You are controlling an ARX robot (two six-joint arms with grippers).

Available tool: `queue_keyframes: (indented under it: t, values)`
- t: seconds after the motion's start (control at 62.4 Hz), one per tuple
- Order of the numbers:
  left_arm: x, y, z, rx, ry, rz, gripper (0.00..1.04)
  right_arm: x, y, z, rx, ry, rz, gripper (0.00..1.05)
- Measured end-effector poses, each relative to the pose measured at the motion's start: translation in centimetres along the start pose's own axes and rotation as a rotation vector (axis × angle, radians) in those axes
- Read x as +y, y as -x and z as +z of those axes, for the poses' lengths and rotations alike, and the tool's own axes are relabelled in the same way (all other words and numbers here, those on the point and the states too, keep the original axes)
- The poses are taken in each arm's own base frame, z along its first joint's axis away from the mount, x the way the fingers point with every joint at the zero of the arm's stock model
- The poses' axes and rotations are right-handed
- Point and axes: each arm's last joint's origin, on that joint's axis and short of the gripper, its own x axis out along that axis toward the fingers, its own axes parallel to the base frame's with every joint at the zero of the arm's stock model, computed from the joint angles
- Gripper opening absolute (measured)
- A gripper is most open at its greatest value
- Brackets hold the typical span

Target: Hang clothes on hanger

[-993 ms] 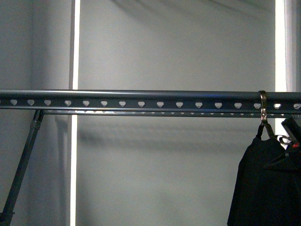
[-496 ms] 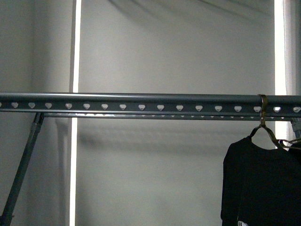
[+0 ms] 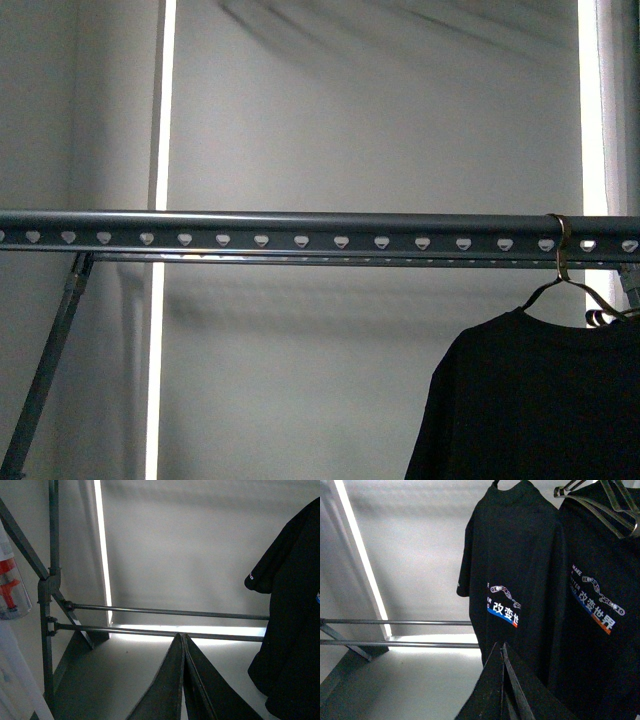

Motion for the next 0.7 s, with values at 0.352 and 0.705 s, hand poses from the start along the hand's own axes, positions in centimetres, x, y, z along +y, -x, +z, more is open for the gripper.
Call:
queue_keyframes:
  t: [0.352, 0.705]
  values:
    - [0.0, 1.5, -0.4, 0.015, 0.0, 0.0, 0.04, 0.0, 0.0, -1.5, 0.001, 0.0, 0.0, 0.02]
    - [0.0, 1.6, -0.3, 0.006, 0.0, 0.0, 0.19, 0.0, 0.0, -1.5, -0.001, 0.002, 0.0, 0.37]
